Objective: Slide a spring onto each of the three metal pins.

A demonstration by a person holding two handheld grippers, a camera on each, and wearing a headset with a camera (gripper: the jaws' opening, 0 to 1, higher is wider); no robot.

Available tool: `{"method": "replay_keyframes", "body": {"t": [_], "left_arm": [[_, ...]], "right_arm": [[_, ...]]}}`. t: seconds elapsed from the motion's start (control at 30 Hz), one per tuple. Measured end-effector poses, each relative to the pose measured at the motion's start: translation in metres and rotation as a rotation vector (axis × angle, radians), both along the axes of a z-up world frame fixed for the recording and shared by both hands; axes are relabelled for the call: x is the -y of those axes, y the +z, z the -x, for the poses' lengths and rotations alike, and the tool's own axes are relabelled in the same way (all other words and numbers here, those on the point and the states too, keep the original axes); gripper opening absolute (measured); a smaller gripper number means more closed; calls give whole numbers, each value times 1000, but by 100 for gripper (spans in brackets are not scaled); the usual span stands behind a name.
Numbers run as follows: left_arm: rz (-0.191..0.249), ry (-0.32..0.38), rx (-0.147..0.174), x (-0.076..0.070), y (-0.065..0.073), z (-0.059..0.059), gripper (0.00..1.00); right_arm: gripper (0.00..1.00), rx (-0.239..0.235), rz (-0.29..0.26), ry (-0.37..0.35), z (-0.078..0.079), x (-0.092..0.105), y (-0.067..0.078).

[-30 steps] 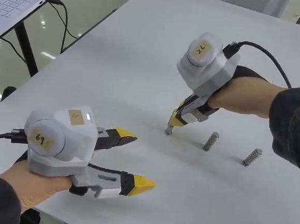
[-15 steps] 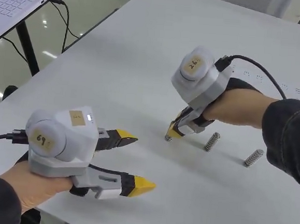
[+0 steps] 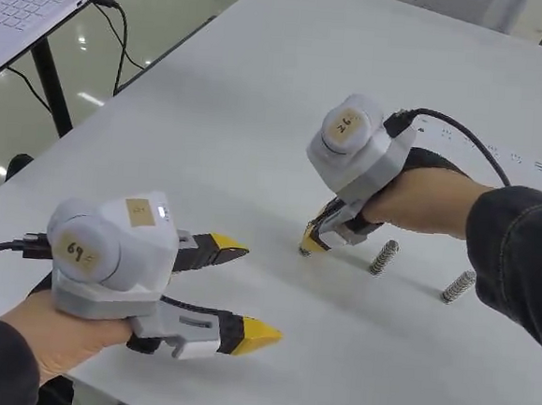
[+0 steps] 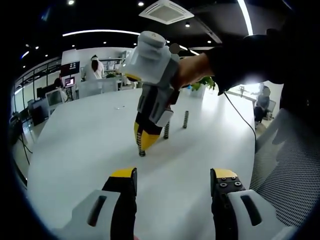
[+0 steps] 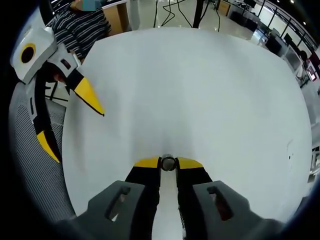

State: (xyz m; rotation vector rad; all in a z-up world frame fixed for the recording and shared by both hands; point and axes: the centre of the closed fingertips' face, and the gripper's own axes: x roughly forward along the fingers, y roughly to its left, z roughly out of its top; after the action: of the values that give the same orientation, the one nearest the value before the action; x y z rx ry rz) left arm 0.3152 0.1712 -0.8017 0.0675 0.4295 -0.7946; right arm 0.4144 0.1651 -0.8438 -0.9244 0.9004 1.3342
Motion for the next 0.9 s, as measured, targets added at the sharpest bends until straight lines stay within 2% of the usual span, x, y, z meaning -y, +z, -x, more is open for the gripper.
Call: {"method": "replay_keyframes", "body": {"t": [0.33,0.9], "left_arm": [[-2,-1,-2,0,0,0,58],[-7,-5,-1,2,2,-1,59]], "right_arm": [[18,4,1,18,2,3,-3],[24,0,-34,-14,-2,15,4]]}}
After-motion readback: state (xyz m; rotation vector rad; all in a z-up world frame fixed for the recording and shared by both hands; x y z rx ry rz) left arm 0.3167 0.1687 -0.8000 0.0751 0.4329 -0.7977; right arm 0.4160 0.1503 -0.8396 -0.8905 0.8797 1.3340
